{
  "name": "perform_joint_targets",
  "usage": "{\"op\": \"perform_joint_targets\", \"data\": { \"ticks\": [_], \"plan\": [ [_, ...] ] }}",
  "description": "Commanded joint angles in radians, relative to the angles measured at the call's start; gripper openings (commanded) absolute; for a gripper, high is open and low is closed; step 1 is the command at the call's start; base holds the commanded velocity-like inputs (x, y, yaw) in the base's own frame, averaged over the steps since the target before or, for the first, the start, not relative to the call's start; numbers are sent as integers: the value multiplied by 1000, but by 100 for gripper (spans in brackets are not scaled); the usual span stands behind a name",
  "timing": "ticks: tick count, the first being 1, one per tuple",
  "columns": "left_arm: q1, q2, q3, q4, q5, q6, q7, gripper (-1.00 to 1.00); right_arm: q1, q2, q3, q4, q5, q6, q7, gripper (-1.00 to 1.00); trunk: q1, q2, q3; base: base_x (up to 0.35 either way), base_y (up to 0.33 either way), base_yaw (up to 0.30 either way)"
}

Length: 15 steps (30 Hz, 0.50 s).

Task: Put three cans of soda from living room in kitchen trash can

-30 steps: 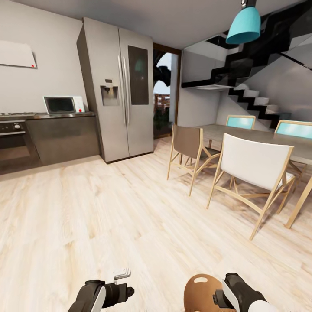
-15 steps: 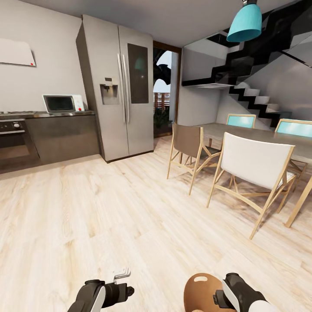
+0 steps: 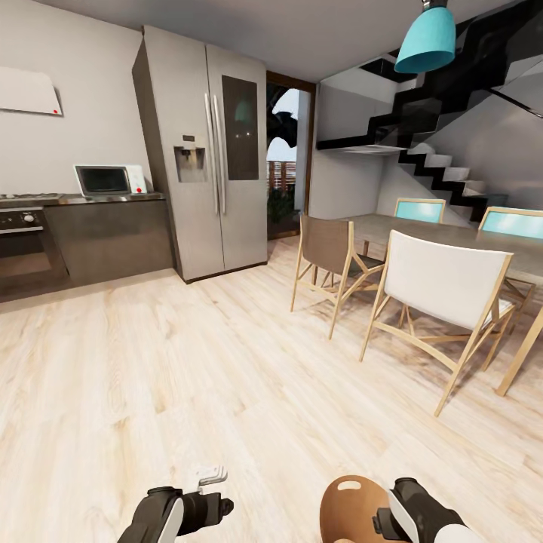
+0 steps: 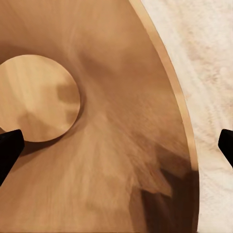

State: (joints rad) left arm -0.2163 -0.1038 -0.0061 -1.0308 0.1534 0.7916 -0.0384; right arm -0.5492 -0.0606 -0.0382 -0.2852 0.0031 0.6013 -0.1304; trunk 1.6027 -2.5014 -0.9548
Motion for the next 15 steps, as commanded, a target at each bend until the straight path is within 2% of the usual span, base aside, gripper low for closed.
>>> {"op": "perform_joint_targets", "data": {
  "ticks": [1,15],
  "plan": [
    [0,0,0,0,0,0,0,100,0,-1,0,0,0,0,0,100,0,0,0,0,0,0],
    [1,1,0,0,0,-1,0,100,0,-10,0,3,0,-2,0,100,0,0,0,0,0,0]
  ]
}}
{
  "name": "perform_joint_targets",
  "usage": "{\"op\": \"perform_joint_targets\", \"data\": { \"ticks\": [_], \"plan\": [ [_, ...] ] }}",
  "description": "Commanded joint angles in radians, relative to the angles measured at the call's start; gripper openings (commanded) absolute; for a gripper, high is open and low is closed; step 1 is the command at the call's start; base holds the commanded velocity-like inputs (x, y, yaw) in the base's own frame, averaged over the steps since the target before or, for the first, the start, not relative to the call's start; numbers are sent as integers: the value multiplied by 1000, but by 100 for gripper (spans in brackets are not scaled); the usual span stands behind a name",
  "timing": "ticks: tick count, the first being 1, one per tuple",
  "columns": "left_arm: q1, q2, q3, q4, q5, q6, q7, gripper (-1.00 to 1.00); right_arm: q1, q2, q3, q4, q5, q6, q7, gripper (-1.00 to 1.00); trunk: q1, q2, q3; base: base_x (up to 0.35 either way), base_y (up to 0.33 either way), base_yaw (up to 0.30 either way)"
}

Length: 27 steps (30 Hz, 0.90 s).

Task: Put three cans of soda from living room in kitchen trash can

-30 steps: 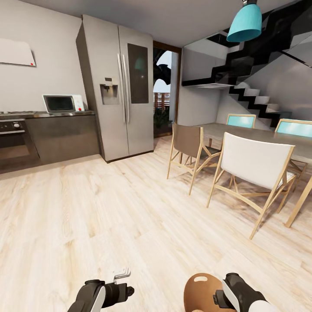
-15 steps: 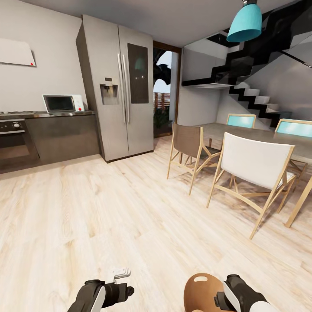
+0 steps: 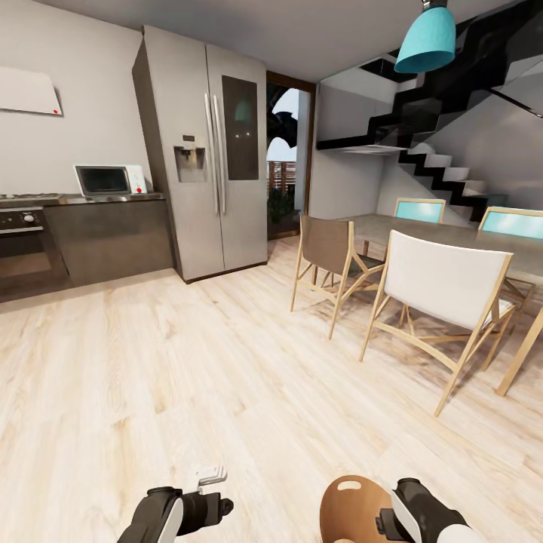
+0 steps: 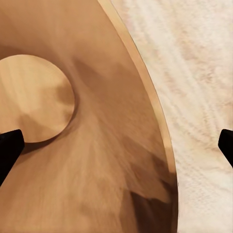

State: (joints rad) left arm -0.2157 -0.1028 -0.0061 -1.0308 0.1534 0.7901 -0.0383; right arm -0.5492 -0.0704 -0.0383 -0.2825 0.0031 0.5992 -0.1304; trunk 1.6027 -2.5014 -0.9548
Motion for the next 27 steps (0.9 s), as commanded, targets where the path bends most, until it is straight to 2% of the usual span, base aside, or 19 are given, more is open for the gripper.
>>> {"op": "perform_joint_targets", "data": {
  "ticks": [1,11,12,27],
  "plan": [
    [0,0,0,0,0,0,0,100,0,0,0,0,0,0,0,100,0,0,0,0,0,0],
    [0,0,0,-1,0,0,0,100,0,-1,1,0,0,-1,0,100,0,0,0,0,0,0],
    [0,0,0,-1,0,0,0,100,0,-1,1,0,0,-1,0,-100,0,0,0,0,0,0],
    [1,1,0,-3,2,-2,0,100,0,0,1,0,0,-1,0,-100,0,0,0,0,0,0]
  ]
}}
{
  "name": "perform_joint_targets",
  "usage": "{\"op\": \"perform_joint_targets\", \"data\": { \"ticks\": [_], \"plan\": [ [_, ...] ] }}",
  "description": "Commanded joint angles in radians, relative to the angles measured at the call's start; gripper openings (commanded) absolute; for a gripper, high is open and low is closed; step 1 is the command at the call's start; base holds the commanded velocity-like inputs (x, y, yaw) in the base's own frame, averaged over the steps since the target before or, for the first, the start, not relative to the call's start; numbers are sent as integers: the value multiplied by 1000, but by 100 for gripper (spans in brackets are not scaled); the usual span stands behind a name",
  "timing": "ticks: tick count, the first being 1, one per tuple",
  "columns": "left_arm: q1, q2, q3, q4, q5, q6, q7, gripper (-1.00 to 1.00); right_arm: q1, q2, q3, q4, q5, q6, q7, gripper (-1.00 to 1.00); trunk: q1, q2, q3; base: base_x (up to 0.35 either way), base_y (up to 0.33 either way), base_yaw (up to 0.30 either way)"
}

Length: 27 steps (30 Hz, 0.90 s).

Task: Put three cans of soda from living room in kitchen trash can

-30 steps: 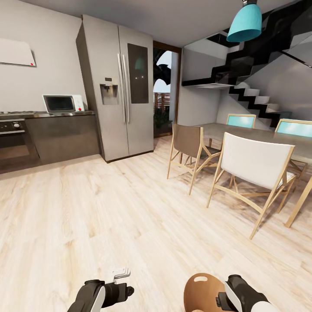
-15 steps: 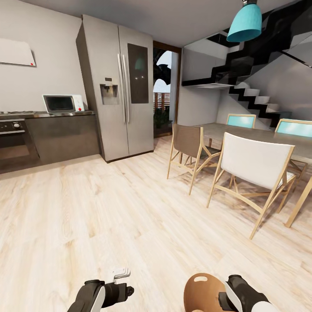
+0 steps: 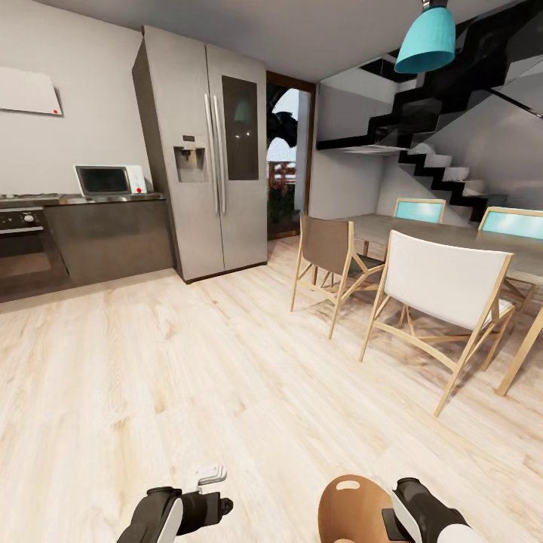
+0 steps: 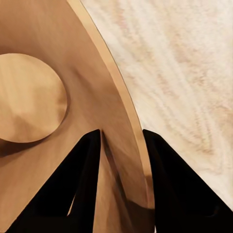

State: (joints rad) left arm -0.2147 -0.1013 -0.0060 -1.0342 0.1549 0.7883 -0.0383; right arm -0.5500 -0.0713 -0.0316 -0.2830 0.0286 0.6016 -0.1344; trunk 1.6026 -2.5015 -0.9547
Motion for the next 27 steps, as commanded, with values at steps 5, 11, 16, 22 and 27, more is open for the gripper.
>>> {"op": "perform_joint_targets", "data": {
  "ticks": [5,11,16,22,27],
  "plan": [
    [0,2,0,1,0,-3,0,100,1,1,-4,1,-25,-5,4,-100,0,0,0,0,0,0],
    [0,3,0,5,0,-16,0,100,1,4,-4,-4,-24,-6,4,-100,0,0,0,0,0,0],
    [0,3,0,8,-4,-43,2,100,-1,16,-5,-94,-24,11,-2,-100,-2,1,15,0,0,0],
    [0,3,0,8,-4,-48,3,100,-3,16,-5,-136,-24,56,-2,-100,-18,29,36,0,0,0],
    [0,2,0,8,-5,-49,3,100,-4,17,-5,-190,-24,101,-2,-100,-37,64,51,0,0,0]
  ]
}}
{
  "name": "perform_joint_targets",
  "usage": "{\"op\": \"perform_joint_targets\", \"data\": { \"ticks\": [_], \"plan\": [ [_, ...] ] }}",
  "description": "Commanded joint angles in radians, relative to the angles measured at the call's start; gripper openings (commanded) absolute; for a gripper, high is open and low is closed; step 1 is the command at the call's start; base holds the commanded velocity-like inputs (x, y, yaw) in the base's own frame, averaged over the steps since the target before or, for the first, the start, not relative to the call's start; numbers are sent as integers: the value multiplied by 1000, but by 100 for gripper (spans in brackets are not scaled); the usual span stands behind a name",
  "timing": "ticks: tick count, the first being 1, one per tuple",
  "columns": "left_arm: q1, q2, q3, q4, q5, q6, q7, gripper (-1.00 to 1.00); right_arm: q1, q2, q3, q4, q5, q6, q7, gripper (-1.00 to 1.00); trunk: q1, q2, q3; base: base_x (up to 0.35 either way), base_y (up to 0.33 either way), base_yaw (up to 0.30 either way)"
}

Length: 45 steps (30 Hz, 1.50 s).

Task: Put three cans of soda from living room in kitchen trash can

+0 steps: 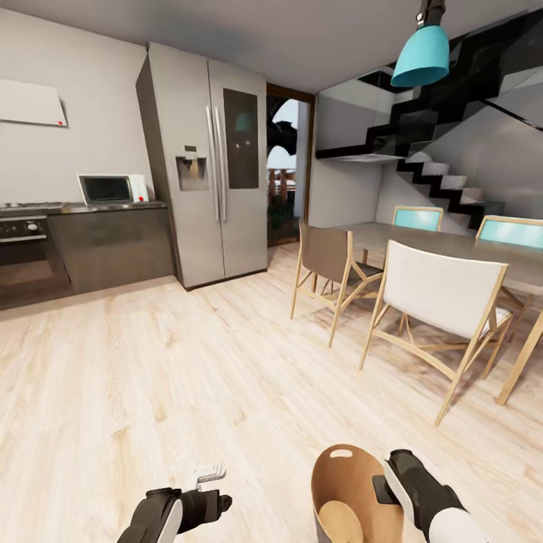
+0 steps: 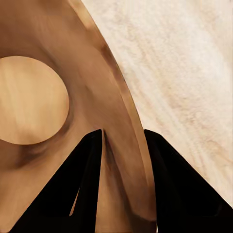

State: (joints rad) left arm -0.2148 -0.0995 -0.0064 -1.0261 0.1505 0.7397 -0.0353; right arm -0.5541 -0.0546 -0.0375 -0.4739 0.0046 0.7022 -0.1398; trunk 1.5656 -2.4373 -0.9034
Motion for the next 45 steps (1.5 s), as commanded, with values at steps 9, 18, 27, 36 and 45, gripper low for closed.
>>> {"op": "perform_joint_targets", "data": {
  "ticks": [9,18,27,36,45],
  "plan": [
    [0,0,-1,2,0,-1,0,100,-12,10,3,-110,-1,107,3,-100,-35,63,28,0,0,0],
    [0,-1,-1,12,-1,-12,0,100,-56,35,34,-175,-2,193,2,-100,-69,126,56,0,0,0],
    [0,-4,0,39,-1,-63,1,100,-89,67,93,-184,2,205,-6,-100,-104,189,85,0,0,0],
    [-1,-5,1,91,4,-82,2,100,-91,70,100,-185,3,205,-9,-100,-138,252,113,0,0,0],
    [-1,-6,2,98,4,-110,4,100,-92,72,102,-188,2,205,-9,-100,-173,315,141,0,0,0]
  ]
}}
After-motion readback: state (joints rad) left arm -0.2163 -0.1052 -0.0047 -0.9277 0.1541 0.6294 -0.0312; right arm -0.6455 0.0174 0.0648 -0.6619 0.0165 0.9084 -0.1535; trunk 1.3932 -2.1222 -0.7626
